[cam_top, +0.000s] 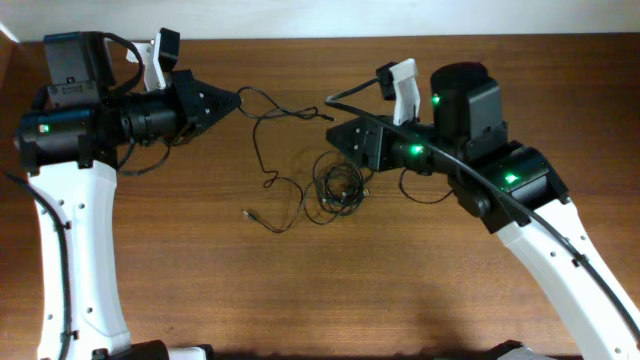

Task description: Untangle cables

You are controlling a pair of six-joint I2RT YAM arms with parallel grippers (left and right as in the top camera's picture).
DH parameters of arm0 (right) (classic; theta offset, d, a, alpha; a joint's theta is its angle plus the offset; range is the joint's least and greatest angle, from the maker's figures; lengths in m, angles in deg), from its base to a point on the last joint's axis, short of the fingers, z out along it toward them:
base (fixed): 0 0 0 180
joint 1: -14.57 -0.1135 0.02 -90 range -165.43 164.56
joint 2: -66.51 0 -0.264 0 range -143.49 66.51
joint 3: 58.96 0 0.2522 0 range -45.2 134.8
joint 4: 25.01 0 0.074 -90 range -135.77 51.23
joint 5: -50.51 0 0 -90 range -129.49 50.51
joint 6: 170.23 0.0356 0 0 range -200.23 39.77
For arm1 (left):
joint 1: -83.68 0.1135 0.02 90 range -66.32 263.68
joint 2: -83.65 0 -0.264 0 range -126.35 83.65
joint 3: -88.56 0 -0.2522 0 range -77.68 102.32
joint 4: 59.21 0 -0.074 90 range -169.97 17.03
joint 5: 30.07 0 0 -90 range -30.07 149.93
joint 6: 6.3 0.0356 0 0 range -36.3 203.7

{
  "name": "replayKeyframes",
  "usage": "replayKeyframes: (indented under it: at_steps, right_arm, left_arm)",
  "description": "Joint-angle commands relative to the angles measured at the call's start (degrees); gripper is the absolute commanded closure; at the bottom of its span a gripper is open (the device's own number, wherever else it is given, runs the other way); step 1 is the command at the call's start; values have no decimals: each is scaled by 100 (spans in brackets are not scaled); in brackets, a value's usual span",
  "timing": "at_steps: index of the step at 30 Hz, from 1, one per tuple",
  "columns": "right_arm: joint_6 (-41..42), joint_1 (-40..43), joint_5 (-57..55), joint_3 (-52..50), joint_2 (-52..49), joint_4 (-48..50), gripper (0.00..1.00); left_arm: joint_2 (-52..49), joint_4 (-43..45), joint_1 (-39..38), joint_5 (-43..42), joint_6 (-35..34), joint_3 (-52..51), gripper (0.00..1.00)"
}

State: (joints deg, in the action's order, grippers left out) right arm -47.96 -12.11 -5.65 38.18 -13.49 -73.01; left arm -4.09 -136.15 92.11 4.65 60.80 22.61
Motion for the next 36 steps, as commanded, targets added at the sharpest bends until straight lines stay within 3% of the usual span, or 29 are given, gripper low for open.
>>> replayKeyframes:
  at_steps: [1,11,15,21,36]
  right_arm:
    - [516,-205,-332,63,-125,20,64]
    - [1309,-332,-839,63,-212,407,66]
    - [1368,-332,-1202,63,-212,407,66]
    - [1368,-332,-1561,63,-212,407,76]
    - [1628,-337,-1545,63,-212,560,76]
  left_arm:
    - [44,9,-81,-245,-614,26,100]
    - [44,11,-459,-238,-1235,26,100]
    - [44,-46,-466,-240,-1248,26,100]
    - [44,-96,-466,-289,-1246,26,100]
    - [44,-251,-470,-348,-1071,26,100]
